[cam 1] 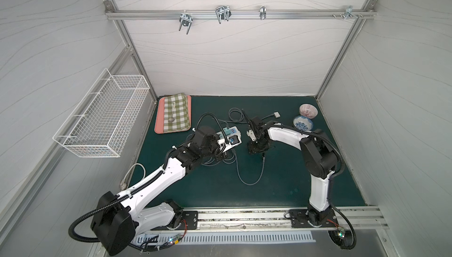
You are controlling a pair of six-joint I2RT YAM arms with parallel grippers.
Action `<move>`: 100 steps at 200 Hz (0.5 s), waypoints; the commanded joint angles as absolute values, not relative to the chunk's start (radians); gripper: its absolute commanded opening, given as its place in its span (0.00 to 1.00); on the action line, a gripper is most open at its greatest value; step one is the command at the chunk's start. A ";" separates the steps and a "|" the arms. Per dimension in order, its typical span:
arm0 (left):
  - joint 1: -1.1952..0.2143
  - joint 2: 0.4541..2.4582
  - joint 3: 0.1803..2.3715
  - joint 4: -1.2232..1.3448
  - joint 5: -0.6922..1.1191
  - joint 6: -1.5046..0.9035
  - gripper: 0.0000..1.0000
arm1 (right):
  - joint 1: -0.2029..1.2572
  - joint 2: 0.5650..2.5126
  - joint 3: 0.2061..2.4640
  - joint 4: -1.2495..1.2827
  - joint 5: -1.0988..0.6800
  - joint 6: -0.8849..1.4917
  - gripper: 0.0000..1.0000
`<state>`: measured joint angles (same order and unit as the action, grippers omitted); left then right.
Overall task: Charge mp3
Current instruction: Place the MP3 player at the center of the board, then adjust the charging cable.
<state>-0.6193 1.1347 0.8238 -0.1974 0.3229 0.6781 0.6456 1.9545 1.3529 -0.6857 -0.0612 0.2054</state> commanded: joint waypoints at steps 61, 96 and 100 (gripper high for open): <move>-0.592 1.191 0.863 -0.100 0.311 0.686 0.00 | 0.487 1.648 1.409 -0.768 -0.617 0.373 0.58; -0.592 1.249 0.900 -0.063 0.282 0.655 0.00 | 0.483 1.589 1.367 -0.626 -0.779 0.530 0.51; -0.592 1.251 0.902 -0.056 0.280 0.650 0.00 | 0.483 1.586 1.367 -0.621 -0.783 0.538 0.51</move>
<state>-0.5972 1.2274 0.8356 -0.1520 0.3012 0.6724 0.4774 1.6039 1.3930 -0.6853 -0.6182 0.4103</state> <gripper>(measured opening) 0.048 0.521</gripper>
